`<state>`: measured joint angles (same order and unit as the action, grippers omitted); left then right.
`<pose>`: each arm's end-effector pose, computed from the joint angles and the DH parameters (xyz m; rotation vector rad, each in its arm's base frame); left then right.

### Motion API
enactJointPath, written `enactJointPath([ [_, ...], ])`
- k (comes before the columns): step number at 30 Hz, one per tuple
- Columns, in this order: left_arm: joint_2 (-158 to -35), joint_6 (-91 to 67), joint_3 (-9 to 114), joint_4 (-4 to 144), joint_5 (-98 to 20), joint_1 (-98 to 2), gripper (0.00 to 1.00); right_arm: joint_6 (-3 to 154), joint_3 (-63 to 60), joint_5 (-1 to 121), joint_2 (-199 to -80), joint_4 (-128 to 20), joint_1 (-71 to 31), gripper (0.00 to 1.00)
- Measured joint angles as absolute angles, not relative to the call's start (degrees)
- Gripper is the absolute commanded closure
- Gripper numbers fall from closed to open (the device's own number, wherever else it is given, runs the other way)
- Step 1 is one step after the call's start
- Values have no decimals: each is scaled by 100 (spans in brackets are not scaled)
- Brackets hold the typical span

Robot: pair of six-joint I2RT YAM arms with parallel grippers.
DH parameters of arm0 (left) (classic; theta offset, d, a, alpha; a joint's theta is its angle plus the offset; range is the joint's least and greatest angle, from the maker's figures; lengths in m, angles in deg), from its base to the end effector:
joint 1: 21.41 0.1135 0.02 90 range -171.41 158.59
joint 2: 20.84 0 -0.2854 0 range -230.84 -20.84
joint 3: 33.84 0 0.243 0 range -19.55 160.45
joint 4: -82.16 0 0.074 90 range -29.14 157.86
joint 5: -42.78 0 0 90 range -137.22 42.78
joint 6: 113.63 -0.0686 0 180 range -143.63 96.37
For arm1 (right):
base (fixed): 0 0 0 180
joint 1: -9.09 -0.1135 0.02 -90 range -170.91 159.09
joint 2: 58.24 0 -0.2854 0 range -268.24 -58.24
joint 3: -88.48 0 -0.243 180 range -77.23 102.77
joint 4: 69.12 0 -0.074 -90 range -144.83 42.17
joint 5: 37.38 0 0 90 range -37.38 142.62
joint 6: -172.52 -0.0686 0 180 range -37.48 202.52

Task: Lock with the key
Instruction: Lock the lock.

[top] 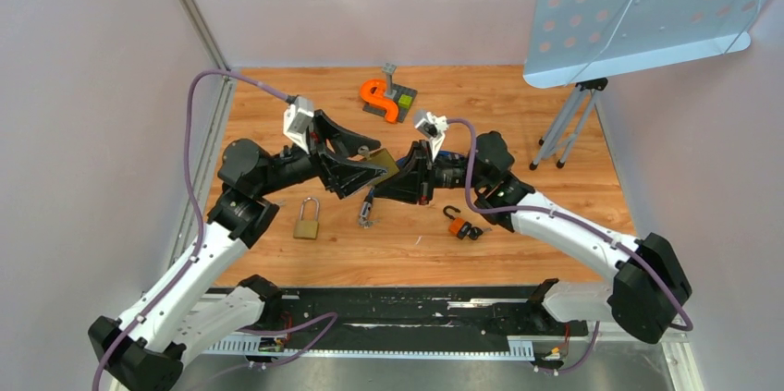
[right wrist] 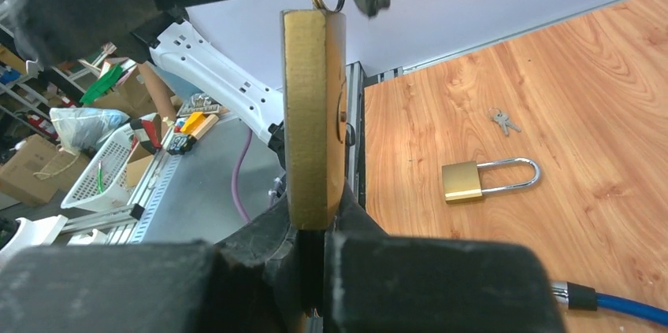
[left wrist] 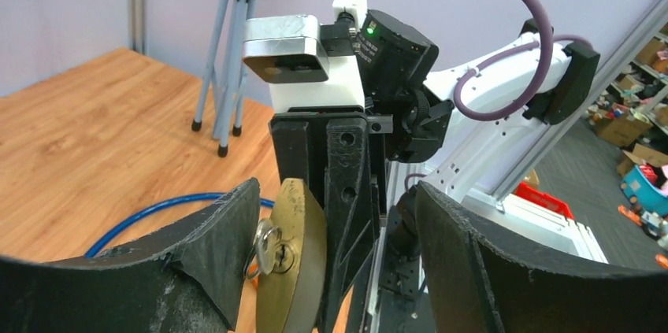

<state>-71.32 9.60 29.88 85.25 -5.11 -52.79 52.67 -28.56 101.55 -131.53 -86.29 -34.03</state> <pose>0.1423 -0.1407 0.4244 0.6687 1.3546 -1.3958 0.1801 0.2395 0.3575 -0.9622 1.4381 1.5951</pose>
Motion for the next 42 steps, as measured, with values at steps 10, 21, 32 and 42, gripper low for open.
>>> enactJointPath([
  [10,-7049,1161,3060,8273,-706,-5240,58,5833,-2865,10087,-12648,-8041,-3403,100],
  [21,-6837,1382,2971,8363,-863,-4912,65,5997,-2944,9962,-12637,-7755,-3403,100],
  [32,-6951,1570,2695,8586,-809,-4897,65,6008,-2959,9899,-12637,-7740,-3396,100],
  [42,-6918,1478,2649,8429,-806,-4897,100,5993,-2959,9897,-12635,-7740,-3396,100],
])
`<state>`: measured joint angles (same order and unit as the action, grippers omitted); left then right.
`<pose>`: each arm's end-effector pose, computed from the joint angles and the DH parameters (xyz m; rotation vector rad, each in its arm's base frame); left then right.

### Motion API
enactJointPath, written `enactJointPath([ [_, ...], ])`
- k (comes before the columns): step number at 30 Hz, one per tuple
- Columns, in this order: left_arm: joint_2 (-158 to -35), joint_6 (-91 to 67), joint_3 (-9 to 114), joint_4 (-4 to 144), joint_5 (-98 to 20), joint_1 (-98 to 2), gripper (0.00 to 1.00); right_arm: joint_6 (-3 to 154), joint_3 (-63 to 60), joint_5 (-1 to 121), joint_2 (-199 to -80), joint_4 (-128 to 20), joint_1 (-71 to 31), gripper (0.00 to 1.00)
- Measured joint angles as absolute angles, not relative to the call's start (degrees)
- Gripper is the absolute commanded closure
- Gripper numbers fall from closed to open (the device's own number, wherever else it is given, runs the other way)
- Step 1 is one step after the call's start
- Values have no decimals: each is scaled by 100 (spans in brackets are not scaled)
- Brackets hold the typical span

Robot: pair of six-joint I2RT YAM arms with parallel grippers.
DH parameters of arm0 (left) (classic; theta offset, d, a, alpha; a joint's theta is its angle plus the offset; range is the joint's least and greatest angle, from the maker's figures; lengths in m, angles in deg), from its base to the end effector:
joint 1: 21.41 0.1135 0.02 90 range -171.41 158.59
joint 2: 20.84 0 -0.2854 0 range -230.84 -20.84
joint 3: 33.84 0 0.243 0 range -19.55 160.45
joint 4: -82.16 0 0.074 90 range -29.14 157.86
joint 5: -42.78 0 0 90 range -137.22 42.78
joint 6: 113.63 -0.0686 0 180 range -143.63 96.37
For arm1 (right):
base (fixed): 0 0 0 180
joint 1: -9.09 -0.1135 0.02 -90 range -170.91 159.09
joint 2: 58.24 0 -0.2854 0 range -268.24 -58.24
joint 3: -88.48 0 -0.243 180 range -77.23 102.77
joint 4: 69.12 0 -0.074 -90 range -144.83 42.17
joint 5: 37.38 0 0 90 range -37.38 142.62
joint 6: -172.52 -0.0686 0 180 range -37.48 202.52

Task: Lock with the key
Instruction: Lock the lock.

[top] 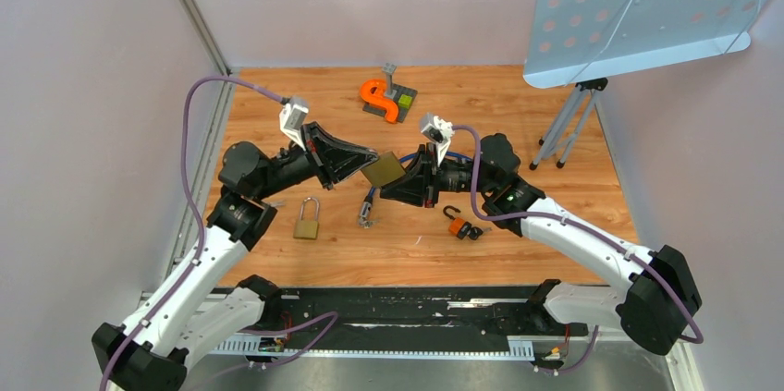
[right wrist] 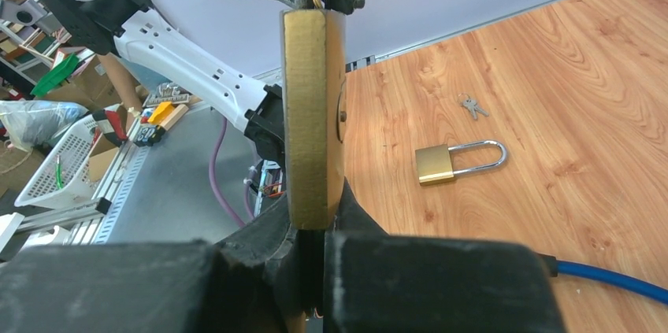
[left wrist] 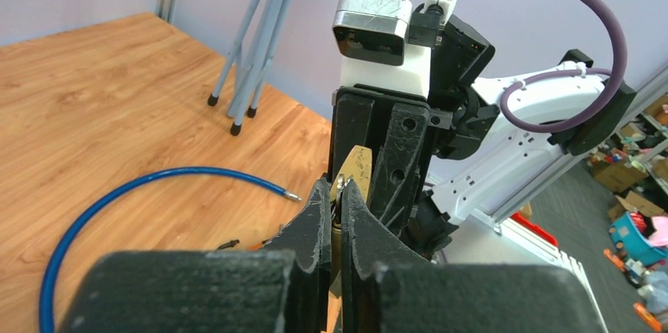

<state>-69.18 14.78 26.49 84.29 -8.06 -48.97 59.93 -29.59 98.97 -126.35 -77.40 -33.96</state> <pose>0.1496 -0.1269 0.4082 0.5014 1.4481 -1.3896 0.1681 0.2250 0.3566 -0.9883 1.4556 1.4825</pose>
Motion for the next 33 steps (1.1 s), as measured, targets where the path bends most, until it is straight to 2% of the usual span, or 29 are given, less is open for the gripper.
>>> enactJointPath([
  [18,-6487,1229,2352,8171,-1329,-5034,100,6581,-3158,9853,-12552,-7602,-3435,100],
  [33,-6459,938,2352,7683,-363,-4269,100,7059,-3000,10026,-12784,-7187,-3376,100],
])
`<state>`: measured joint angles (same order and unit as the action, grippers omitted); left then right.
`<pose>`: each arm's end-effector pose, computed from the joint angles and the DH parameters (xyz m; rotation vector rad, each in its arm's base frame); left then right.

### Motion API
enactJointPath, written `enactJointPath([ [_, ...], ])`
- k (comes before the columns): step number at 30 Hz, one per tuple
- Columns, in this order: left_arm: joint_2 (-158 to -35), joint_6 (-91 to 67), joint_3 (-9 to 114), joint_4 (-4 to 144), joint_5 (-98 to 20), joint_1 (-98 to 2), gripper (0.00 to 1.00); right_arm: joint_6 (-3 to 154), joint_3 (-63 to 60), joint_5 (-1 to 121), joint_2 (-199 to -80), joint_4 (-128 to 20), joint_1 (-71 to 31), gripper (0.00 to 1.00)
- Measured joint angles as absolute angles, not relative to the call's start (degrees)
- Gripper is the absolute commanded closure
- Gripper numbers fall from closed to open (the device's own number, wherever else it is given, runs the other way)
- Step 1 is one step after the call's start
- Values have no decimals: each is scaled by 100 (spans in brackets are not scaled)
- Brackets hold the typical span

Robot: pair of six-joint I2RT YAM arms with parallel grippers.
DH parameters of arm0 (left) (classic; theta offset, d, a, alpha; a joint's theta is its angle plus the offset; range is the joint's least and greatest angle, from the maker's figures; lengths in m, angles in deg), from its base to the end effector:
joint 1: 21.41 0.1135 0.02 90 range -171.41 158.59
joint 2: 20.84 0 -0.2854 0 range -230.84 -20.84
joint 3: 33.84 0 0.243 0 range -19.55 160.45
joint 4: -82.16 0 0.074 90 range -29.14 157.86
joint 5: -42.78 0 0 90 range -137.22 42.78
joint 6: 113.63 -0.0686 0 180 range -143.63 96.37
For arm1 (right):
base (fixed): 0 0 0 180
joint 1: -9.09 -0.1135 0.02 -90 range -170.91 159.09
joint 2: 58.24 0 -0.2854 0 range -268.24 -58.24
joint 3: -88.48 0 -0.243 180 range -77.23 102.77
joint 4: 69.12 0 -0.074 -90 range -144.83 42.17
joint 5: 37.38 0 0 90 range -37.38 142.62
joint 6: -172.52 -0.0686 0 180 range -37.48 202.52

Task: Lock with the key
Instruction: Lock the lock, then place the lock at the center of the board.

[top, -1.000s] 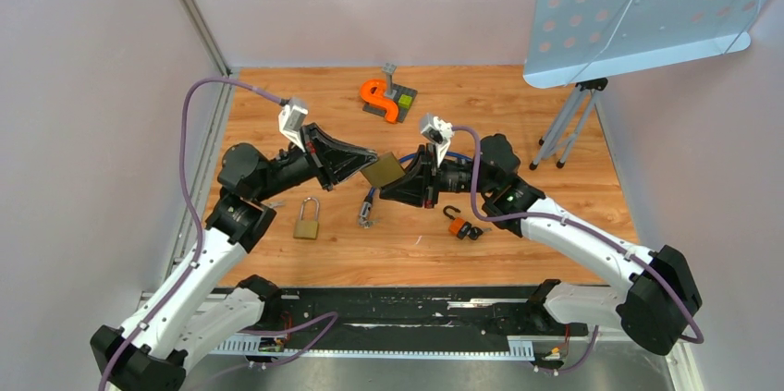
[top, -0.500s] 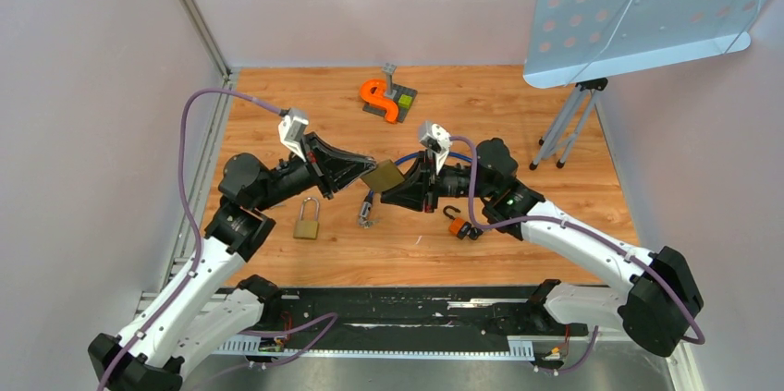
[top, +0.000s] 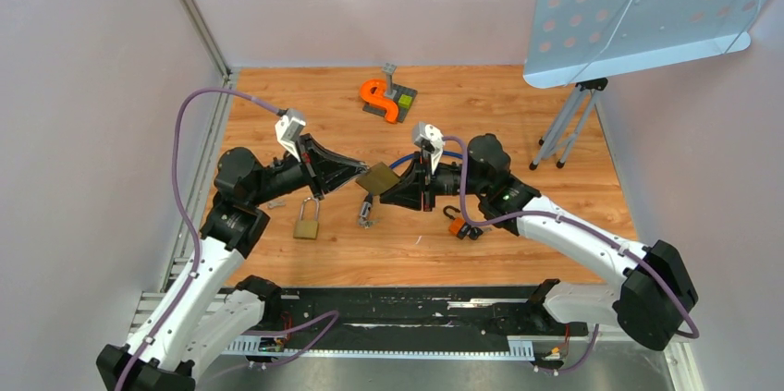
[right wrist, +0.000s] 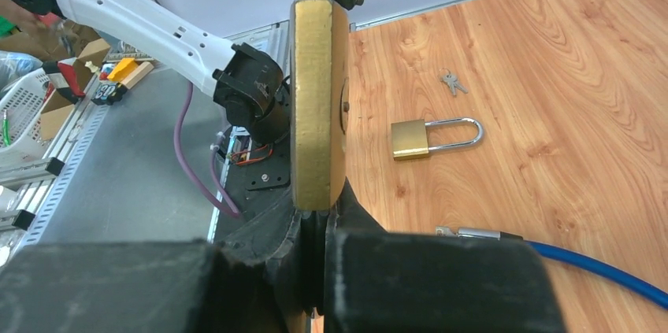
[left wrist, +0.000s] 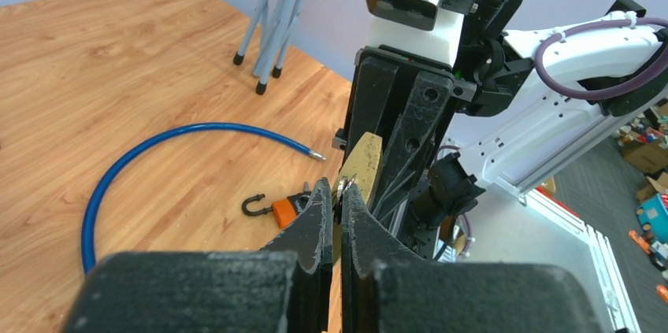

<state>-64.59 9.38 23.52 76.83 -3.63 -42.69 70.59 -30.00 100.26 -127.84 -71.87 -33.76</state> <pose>0.1435 -0.1066 0.3859 0.5222 1.5214 -1.2897 0.1714 0.2281 0.3357 -1.1142 1.4589 1.3814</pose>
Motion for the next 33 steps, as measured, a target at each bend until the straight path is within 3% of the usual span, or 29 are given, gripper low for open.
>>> enactJointPath([
  [13,-6173,1240,2046,8103,-566,-4114,100,6970,-2983,10024,-12858,-7573,-3348,100],
  [22,-5825,1813,879,9655,-1082,-3985,100,6471,-3162,9973,-13291,-8347,-3398,100],
  [27,-5631,1778,857,9338,-1353,-3965,100,6430,-3199,9816,-13350,-8448,-3438,100],
  [29,-5421,1712,866,9143,-1731,-3959,100,6432,-3258,9799,-13324,-8454,-3427,100],
  [33,-5093,1491,1098,9148,-3633,-3520,100,6463,-3630,10170,-13158,-8157,-3191,100],
])
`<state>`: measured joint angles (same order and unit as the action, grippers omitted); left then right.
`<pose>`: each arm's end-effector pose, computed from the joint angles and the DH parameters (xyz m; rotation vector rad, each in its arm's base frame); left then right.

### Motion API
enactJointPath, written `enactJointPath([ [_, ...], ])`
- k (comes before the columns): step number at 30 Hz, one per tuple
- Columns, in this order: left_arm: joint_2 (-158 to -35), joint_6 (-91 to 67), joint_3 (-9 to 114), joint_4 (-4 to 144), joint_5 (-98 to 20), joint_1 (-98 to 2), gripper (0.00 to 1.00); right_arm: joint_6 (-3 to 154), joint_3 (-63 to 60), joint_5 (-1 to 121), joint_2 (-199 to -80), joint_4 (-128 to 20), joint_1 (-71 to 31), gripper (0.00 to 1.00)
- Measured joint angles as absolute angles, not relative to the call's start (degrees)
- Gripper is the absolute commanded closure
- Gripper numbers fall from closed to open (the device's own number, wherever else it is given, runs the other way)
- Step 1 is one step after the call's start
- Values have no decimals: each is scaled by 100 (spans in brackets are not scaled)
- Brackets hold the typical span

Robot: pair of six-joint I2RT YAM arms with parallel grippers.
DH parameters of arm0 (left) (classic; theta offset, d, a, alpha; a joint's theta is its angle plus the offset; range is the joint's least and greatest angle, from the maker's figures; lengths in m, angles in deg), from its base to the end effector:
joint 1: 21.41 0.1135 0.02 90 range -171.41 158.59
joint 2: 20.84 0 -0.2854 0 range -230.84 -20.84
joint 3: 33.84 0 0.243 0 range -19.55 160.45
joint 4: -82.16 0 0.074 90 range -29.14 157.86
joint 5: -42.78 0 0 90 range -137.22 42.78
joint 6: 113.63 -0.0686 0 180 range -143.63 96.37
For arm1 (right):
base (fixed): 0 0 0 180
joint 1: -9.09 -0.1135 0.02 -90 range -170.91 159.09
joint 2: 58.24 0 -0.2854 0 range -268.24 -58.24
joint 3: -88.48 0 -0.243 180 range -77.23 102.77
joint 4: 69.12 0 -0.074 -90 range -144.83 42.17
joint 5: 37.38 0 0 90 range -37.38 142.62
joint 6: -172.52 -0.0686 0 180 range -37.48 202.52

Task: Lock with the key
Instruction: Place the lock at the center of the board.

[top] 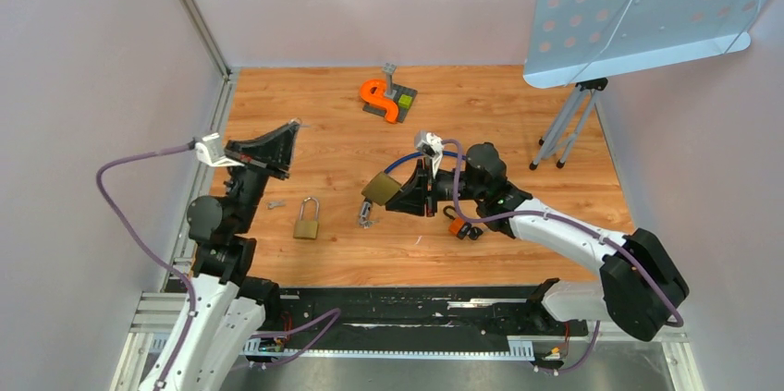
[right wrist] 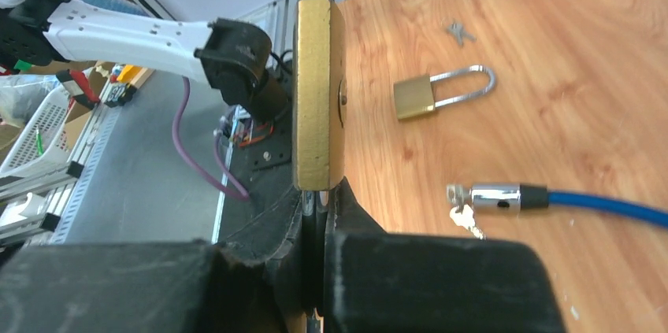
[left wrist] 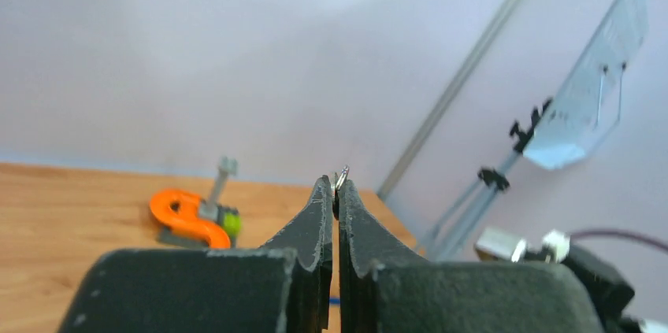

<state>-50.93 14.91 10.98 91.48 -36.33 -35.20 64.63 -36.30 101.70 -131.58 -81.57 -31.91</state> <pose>0.1301 -0.0453 0.3760 -0.0846 1.2044 -0.9141 0.1830 0.2277 0.2996 -1.0422 1.5440 1.4508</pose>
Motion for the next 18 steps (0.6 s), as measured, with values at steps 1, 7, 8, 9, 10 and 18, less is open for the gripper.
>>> enactJointPath([
  [1,-5038,1454,1152,9176,-3904,-3493,100,6456,-3691,10225,-13158,-8076,-3147,100],
  [7,-5233,1257,1550,9200,-4242,-3489,100,6434,-3763,10312,-13158,-7882,-3094,100],
  [8,-5342,1238,1613,9150,-4242,-3489,100,6432,-3763,10290,-13158,-7871,-3094,100],
  [9,-5462,1218,1672,9080,-4247,-3489,98,6415,-3763,10247,-13158,-7853,-3097,100],
  [10,-5572,1209,1707,9021,-4258,-3489,97,6406,-3752,10174,-13164,-7814,-3097,100],
  [18,-7196,1277,1895,8402,-4400,-3489,94,6168,-2485,8911,-14487,-7447,-3083,100],
])
